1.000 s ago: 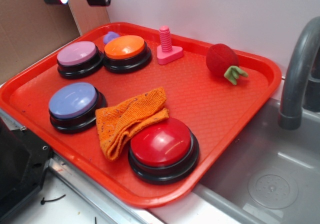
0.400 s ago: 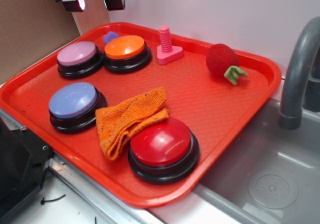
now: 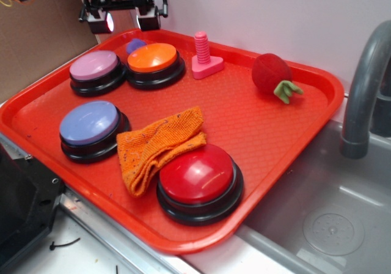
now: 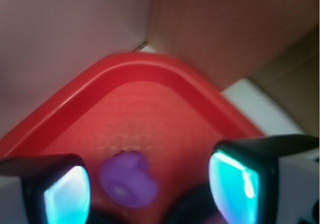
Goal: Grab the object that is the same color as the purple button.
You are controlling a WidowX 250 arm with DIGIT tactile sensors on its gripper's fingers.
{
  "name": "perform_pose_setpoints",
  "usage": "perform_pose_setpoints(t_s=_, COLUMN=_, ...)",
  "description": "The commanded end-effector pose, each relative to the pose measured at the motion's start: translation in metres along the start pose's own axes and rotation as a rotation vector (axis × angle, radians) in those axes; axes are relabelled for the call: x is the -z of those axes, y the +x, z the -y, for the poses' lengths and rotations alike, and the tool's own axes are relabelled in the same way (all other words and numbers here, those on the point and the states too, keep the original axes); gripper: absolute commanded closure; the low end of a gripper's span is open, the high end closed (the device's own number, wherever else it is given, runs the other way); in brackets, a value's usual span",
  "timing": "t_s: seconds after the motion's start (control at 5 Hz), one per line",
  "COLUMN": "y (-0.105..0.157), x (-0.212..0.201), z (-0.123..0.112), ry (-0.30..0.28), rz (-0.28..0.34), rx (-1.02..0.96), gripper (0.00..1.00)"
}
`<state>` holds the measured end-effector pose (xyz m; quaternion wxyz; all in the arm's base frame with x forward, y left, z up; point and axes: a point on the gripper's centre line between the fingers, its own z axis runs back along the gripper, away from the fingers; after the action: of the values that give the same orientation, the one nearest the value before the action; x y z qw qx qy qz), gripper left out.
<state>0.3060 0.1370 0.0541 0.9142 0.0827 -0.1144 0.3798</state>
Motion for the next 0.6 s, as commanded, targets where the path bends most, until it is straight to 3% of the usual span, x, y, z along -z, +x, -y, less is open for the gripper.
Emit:
perform_pose_setpoints(t_s=0.0, y=0.009, x=0.008, z=-0.016, ry=0.009, rz=-0.012, rx=-0.024, gripper=0.00)
perform_pose_setpoints(t_s=0.2, y=0.007, x=0.013, z=-0.018, ry=-0.031, rz=-0.039, rx=-0.024, gripper=0.00)
perform_pose_setpoints(t_s=0.4, y=0.008, x=0.019, z=-0.018, ry=-0.049, rz=-0.043, rx=-0.021, gripper=0.72)
